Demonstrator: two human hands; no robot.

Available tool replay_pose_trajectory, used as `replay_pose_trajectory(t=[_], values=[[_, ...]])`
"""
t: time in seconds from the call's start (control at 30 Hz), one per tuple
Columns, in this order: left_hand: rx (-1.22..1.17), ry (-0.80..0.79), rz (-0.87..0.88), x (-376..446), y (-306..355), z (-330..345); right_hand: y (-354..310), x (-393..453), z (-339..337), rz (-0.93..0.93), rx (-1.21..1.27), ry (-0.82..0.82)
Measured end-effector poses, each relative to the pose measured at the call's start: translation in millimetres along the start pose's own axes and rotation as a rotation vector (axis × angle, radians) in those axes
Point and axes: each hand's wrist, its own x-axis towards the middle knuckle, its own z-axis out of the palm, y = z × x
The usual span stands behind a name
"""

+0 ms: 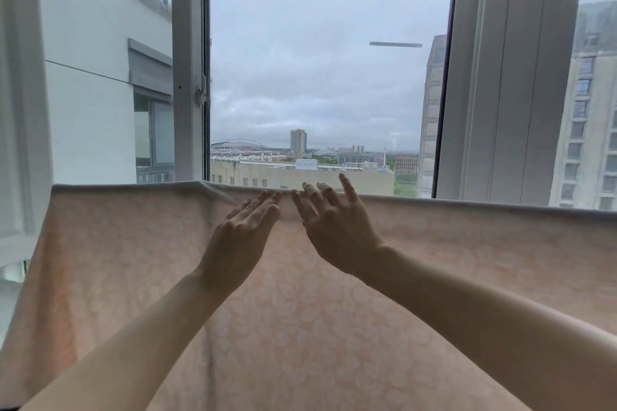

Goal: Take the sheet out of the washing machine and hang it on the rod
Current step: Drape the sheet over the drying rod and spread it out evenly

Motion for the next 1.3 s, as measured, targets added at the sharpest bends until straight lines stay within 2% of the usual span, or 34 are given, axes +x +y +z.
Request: replay_pose_trajectory(t=[0.33,0.6,0.8,1.0,1.3], values=[[-0.052,0.025,-0.035,2,-16,-11,-15,5,13,-0.049,0.007,0.054],[0.0,0.006,-0.16,11,-52,-10,-11,1,13,-0.05,0.039,0.062],[0.02,0.007,-0.139,4,-61,-8,-12,7,16,-0.06,0.012,0.08],[0.039,0.032,-0.101,-13,-63,-3,-23,28,22,0.02,0.063,0.029],[0.067,0.074,-0.057,-32,-55,-7,-65,72,36,-0.078,0.002,0.074]])
